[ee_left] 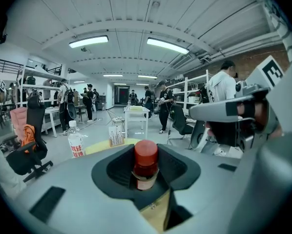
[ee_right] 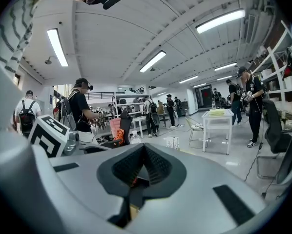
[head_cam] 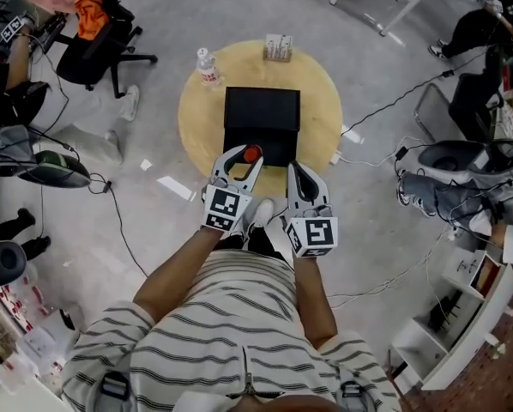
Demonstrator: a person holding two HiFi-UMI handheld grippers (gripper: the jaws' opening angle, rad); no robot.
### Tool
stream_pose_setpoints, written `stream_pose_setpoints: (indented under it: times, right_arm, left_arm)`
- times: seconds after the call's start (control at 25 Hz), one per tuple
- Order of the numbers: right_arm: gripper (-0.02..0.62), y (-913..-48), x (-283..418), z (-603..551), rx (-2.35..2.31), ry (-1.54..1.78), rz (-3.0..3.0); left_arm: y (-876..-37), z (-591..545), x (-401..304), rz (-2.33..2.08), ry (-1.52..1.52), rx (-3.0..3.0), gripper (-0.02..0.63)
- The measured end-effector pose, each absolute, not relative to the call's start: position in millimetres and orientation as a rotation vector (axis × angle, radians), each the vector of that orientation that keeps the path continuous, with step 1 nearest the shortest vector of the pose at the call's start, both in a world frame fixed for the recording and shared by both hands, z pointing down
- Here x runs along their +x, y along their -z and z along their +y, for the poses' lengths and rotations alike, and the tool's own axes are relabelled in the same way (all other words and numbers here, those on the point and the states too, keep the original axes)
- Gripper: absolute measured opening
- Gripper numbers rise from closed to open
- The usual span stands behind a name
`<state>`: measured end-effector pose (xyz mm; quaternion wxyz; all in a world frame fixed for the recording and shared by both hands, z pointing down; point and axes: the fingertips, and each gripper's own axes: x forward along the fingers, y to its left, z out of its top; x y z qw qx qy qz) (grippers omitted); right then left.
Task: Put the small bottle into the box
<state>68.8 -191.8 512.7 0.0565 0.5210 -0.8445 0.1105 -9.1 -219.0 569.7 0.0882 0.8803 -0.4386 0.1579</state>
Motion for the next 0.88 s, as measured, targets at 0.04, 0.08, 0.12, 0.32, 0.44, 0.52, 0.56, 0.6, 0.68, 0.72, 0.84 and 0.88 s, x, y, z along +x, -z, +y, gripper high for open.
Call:
stream_pose_setpoints:
  times: [0.04, 0.08, 0.12, 0.32, 0.44, 0.52, 0.56, 0.6, 0.68, 0.72, 0.84, 0.88]
  right_arm:
    - [0.009, -513.3, 68.6, -191.3, 1.578, -0.337, -2.563]
    - [0.009, -513.4, 68.2, -190.6, 1.575, -0.338, -2.565]
    - [0.009, -513.5, 68.2, -189.8, 1.572, -0.338, -2.567]
    - [0.009, -518.0, 76.3, -184.8, 1.588, -0.348, -2.548]
    - [0.009, -521.7, 81.4, -183.0, 1.6, -0.35, -2.538]
    - [0.009, -524.0, 83.3, -181.1, 1.604, -0.352, -2.534]
    - [0.009, -525.1, 84.2, -179.6, 1.604, -0.356, -2.531]
    - [0.009, -526.0, 85.1, -178.5, 1.605, -0.359, -2.529]
    - [0.009, -527.1, 87.2, -177.6, 1.607, -0.366, -2.525]
    - [0.009, -527.8, 88.3, -177.1, 1.609, -0.369, -2.523]
    - [0.009, -530.8, 89.6, -174.8, 1.61, -0.379, -2.518]
    - [0.009, -531.6, 89.5, -174.5, 1.61, -0.384, -2.52]
  left_arm:
    - [-572.3, -220.3, -8.8, -1.306, -0.47, 2.613, 0.154]
    - [-575.0, -221.7, -8.5, -1.306, -0.468, 2.605, 0.154]
    - [-578.1, -223.2, -8.0, -1.306, -0.468, 2.597, 0.154]
    - [-596.2, -229.3, -0.9, -1.3, -0.505, 2.573, 0.154]
    - [-603.7, -232.5, 3.4, -1.302, -0.532, 2.58, 0.153]
    - [-609.2, -234.6, 4.8, -1.304, -0.548, 2.58, 0.154]
    - [-612.4, -235.3, 5.2, -1.303, -0.557, 2.577, 0.155]
    - [-615.4, -236.2, 5.5, -1.303, -0.565, 2.574, 0.155]
    - [-620.7, -239.4, 6.9, -1.304, -0.577, 2.566, 0.155]
    - [-623.4, -240.8, 8.1, -1.302, -0.582, 2.562, 0.154]
    - [-633.3, -243.2, 11.3, -1.293, -0.599, 2.547, 0.155]
    - [-636.6, -244.0, 12.1, -1.291, -0.606, 2.542, 0.155]
